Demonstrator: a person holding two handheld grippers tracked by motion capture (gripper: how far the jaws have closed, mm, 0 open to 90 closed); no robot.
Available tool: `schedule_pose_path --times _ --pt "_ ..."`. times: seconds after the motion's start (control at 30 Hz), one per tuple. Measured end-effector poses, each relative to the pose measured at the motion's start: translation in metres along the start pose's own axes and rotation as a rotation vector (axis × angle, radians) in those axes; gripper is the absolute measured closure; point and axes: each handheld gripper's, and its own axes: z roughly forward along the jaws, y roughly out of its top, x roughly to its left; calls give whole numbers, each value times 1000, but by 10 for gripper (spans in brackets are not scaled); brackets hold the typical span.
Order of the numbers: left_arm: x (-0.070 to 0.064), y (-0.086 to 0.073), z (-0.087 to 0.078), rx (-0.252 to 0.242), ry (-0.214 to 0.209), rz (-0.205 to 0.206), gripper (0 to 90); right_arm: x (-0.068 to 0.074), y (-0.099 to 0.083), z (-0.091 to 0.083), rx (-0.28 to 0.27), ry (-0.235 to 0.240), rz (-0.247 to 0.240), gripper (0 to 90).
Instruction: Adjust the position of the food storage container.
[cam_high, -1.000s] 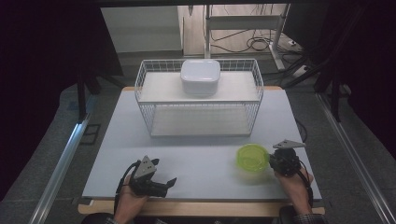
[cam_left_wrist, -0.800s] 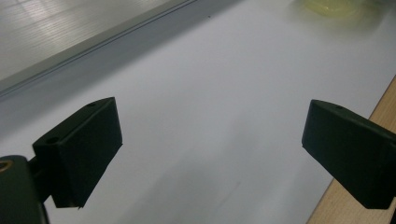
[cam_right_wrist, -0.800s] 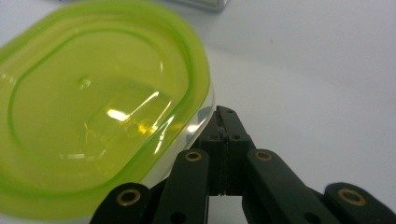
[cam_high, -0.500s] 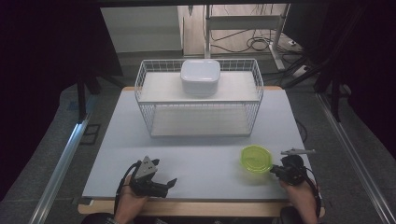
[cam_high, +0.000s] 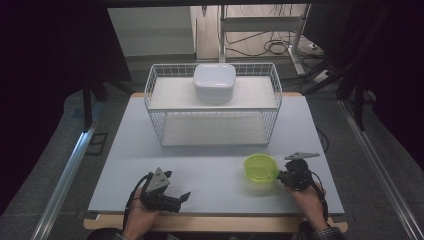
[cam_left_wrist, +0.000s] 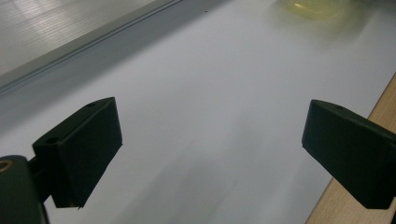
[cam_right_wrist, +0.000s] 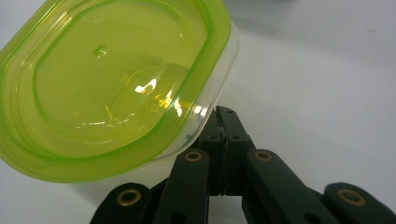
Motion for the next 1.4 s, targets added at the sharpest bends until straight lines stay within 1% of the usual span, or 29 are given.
schedule_pose_path --times 0.2,0.27,0.43,0.63,0.83,1.07,1.2,1.3,1.4 --pt "0 0 0 1 -1 1 45 17 11 15 10 54 -29 894" --pt "0 0 0 2 0 2 45 23 14 20 9 78 -42 894" --pt "0 0 0 3 0 3 45 38 23 31 13 117 -68 894" --pt "0 0 -1 3 0 4 45 55 33 45 22 144 -108 894" --pt "0 0 -1 4 0 4 45 66 40 55 26 167 -128 894" --pt "0 0 -1 5 0 6 45 73 45 63 28 179 -135 894" --pt "0 0 -1 7 1 7 45 78 47 67 29 187 -150 894" --pt "0 -1 -1 7 1 7 45 78 47 68 33 176 -160 893" --pt "1 -1 -1 9 1 6 45 72 46 64 20 134 -170 881"
